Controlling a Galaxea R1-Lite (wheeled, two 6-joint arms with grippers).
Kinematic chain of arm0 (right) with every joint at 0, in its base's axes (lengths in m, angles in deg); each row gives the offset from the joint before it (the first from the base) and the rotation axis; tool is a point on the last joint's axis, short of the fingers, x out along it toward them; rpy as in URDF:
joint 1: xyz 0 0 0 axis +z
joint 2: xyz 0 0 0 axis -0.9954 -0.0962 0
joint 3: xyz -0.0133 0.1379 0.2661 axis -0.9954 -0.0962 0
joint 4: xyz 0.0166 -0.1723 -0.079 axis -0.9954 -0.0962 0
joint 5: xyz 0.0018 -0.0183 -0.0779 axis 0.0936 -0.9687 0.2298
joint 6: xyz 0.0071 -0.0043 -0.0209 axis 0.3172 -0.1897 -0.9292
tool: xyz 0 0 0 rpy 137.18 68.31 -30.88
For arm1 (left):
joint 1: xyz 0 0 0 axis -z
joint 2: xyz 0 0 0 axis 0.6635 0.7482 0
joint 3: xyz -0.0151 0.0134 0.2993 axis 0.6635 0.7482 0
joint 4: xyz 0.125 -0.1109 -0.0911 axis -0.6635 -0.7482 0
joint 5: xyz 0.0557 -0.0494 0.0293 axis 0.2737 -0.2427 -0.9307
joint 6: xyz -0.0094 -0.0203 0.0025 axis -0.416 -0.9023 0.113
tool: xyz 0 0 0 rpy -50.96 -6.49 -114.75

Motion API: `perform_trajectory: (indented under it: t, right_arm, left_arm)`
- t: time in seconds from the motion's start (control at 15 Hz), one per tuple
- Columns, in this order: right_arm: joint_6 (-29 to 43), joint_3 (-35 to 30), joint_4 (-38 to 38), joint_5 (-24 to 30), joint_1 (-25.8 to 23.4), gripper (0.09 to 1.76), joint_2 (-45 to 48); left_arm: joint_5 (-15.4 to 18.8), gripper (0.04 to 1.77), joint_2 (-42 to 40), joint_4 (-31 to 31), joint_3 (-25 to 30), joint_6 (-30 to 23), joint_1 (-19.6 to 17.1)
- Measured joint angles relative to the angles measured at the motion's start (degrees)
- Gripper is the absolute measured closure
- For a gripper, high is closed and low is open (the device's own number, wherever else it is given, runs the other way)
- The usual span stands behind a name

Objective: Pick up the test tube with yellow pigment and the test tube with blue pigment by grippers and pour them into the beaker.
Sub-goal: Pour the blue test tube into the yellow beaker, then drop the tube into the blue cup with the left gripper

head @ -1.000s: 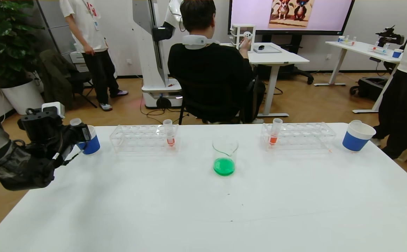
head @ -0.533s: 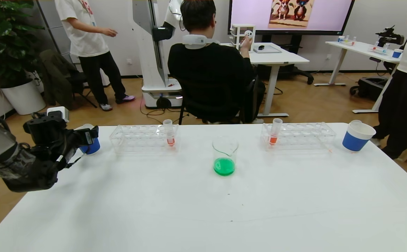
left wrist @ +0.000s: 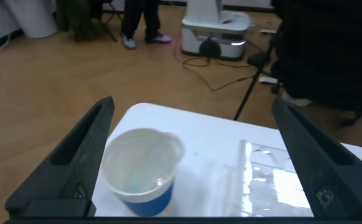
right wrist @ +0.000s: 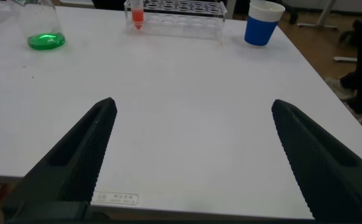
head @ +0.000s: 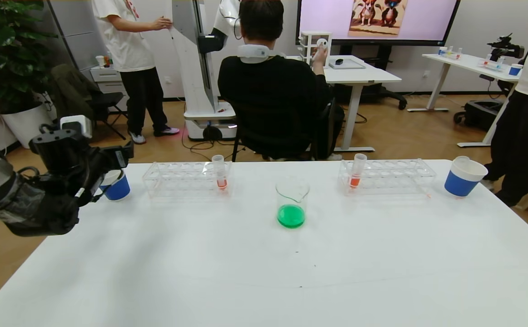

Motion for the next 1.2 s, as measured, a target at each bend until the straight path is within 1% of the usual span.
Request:
perform_trajectory:
  t: [0.2,0.27,0.4,0.53,0.6,0.73,0.87,1.0,1.07,1.2]
  right_arm:
    - [0.01,0.0,0.02,0.0,0.02,0.11,0.0]
    - [0.01,0.0,0.0,0.0,0.0,0.11,0.0]
    - [0.0,0.0,0.0,0.0,0.02,0.11,0.0]
    - [0.0,0.0,0.02,-0.02,0.02,0.11,0.0]
    - [0.0,0.0,0.02,-0.02,0.02,0.11,0.0]
    - [0.0,0.0,0.0,0.0,0.02,0.11,0.0]
    - [0.0,0.0,0.0,0.0,0.05,0.11,0.0]
    - [0.0,0.0,0.0,-0.02,0.05,0.11,0.0]
    - [-0.02,0.0,0.0,-0.02,0.05,0.11,0.0]
    - [0.0,0.0,0.02,-0.02,0.02,0.11,0.0]
  left_arm:
    - [-0.41,0.06,-3.54,-1.62,-1.27,0.28,9.18]
    - [-1.0,0.06,-4.66,-1.67,-1.78,0.38,11.57]
    - [-2.76,0.06,-7.36,-1.58,-2.01,0.35,13.84]
    - [-3.07,0.06,-11.3,-1.45,-1.67,0.49,14.88]
    - [-3.1,0.06,-13.75,-1.45,-1.4,1.21,15.43]
    - [-3.15,0.06,-19.77,-1.6,0.3,4.56,17.53]
    - [-3.49,0.06,-26.4,-1.67,5.16,9.03,22.13]
    - [-5.07,0.06,-32.37,-1.67,11.51,12.53,26.04]
    - [-6.12,0.06,-35.28,-1.62,15.14,13.41,27.42]
    - [-7.2,0.06,-40.5,-1.56,21.98,14.08,28.44]
